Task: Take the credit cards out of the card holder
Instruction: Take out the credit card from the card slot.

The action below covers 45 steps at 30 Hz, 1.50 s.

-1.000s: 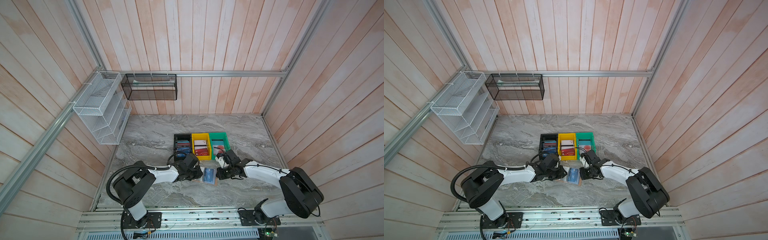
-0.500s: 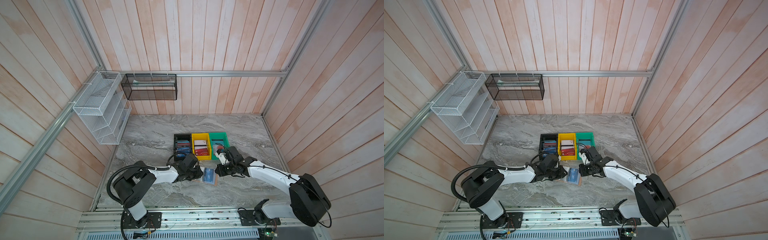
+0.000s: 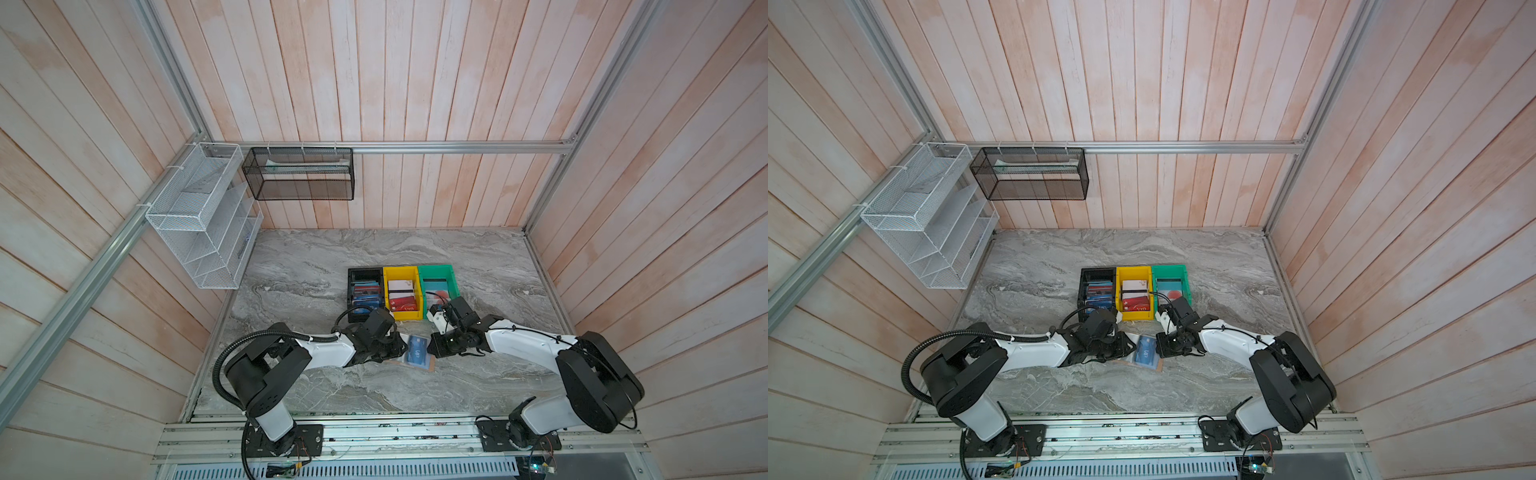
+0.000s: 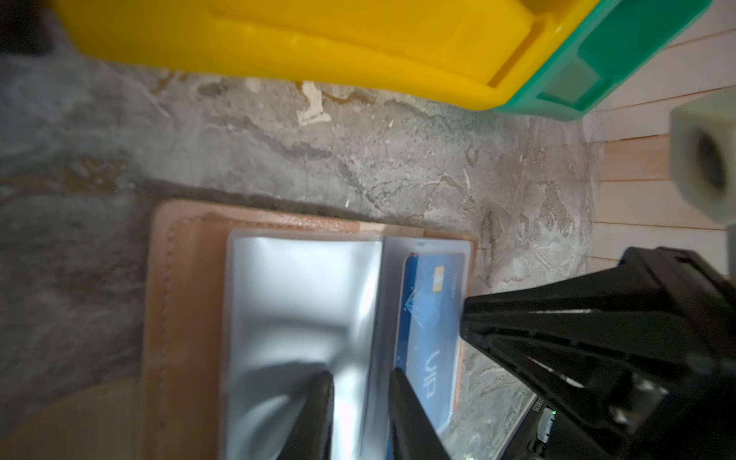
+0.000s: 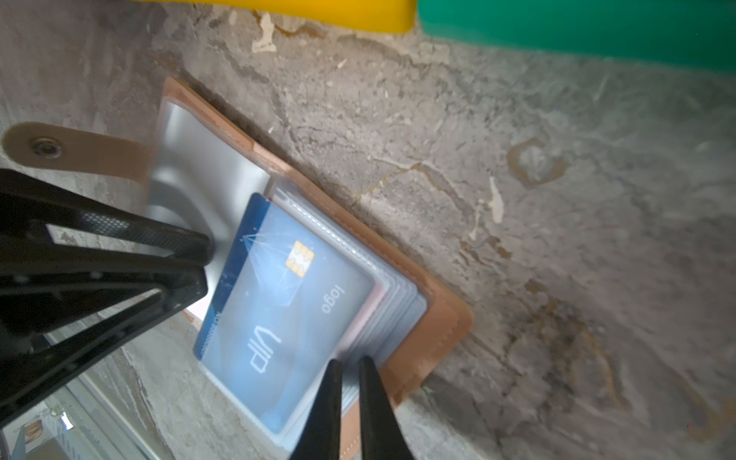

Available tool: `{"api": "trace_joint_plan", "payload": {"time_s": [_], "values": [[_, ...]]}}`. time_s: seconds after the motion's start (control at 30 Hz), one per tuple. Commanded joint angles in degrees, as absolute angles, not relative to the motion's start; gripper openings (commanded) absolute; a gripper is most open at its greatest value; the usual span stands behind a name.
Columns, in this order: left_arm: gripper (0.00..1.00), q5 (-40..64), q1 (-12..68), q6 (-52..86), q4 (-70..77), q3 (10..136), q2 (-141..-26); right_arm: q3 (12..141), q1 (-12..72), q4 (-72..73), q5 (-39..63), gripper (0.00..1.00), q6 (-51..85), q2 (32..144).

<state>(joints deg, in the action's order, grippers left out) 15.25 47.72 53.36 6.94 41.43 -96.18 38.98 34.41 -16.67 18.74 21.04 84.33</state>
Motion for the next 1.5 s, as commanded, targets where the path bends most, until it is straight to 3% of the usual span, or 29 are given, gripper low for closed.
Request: {"api": "trace_joint_plan", "payload": {"time_s": [0.0, 0.63, 1.47], "values": [[0.29, 16.34, 47.55, 53.44, 8.92, 40.12, -94.89, 37.6, 34.71, -16.79, 18.03, 0.13, 21.23, 85.15], [0.29, 18.89, 47.15, 53.96, 12.81, 40.99, -99.03, 36.85, 34.57, -16.75, 17.15, 0.13, 21.1, 86.12], [0.1, 19.55, 46.93, 53.79, 13.18, 40.8, -100.3, 36.31, 34.1, -17.01, 17.22, 0.13, 20.98, 85.78]]}}
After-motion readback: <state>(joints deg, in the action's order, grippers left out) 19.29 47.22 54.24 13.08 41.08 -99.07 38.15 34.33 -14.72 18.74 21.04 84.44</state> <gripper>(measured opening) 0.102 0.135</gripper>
